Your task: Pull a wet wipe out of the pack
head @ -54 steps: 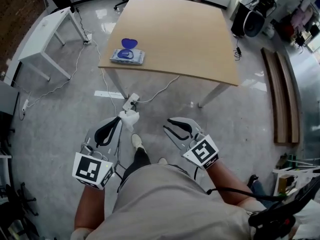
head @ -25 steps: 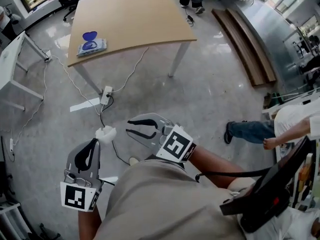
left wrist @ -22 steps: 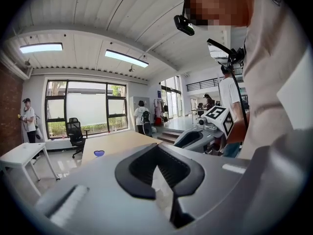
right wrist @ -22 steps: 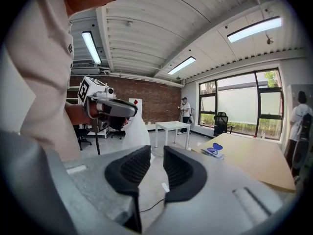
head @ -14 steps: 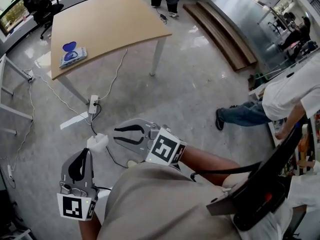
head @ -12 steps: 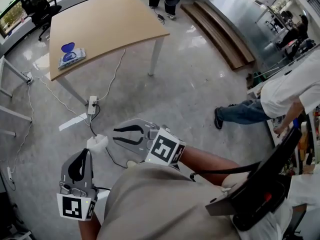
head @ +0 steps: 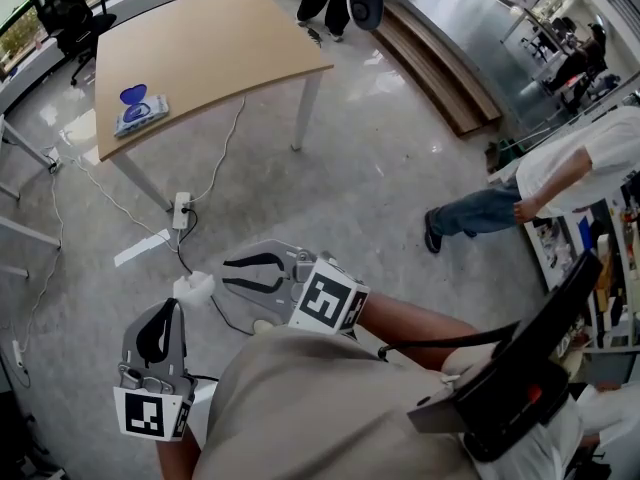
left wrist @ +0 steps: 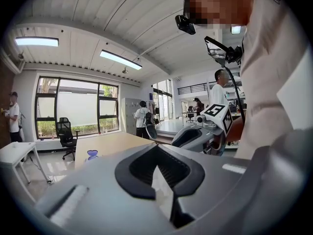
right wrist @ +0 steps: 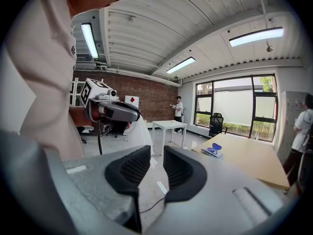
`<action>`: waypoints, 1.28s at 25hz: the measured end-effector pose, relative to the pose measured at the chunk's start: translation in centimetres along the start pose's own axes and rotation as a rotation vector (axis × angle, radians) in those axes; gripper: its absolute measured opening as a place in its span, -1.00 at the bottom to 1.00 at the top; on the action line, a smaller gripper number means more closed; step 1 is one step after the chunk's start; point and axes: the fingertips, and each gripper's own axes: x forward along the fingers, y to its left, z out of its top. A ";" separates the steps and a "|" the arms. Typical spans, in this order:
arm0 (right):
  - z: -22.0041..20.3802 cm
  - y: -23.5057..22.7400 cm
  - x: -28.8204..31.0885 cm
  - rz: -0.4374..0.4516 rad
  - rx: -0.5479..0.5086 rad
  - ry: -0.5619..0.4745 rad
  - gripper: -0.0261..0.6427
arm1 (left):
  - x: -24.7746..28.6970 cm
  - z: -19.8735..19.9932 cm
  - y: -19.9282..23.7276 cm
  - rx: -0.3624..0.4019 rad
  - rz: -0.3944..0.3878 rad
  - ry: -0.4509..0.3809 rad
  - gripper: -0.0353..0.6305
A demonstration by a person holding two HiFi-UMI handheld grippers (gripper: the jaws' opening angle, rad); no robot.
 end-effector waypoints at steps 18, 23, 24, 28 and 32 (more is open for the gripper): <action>-0.2 0.5 0.2 0.015 -0.014 0.037 -0.69 | -0.2 -0.5 0.2 -0.006 0.000 0.012 -0.87; -0.1 -0.1 -0.2 0.009 -0.020 0.031 -0.69 | 0.2 -0.5 -0.2 -0.007 -0.010 0.023 -0.87; 0.0 -0.1 -0.2 0.009 -0.020 0.030 -0.69 | 0.3 -0.5 -0.2 -0.007 -0.013 0.027 -0.87; -0.2 -0.1 -0.2 0.015 -0.020 0.038 -0.69 | 0.6 -0.1 -0.1 -0.007 0.001 0.018 -0.87; -0.5 -0.8 -0.5 0.014 -0.026 0.038 -0.69 | 1.3 -0.1 -0.3 -0.001 -0.007 0.009 -0.87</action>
